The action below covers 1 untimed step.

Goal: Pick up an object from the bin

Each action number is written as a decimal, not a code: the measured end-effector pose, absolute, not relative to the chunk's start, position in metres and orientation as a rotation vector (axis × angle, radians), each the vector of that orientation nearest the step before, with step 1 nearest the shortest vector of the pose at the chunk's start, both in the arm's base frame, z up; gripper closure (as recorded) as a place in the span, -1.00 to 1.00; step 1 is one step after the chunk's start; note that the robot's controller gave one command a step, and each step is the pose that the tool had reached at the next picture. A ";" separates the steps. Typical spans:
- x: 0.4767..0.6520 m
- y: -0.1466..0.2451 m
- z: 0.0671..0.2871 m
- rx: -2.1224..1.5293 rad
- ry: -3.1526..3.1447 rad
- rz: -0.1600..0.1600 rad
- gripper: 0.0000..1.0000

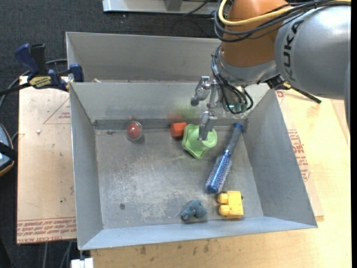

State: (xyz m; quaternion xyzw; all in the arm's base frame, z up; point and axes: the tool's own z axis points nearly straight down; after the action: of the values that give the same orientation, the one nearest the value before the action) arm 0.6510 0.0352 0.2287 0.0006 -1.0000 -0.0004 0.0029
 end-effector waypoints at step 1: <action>0.619 0.000 0.118 0.467 -3.102 -0.002 -1.00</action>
Offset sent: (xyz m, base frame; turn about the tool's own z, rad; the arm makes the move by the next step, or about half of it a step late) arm -0.0304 -0.0348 -0.1079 -0.3007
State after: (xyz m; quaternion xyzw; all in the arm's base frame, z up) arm 0.6193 0.0000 0.1175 0.1490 -0.9888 -0.0007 0.0023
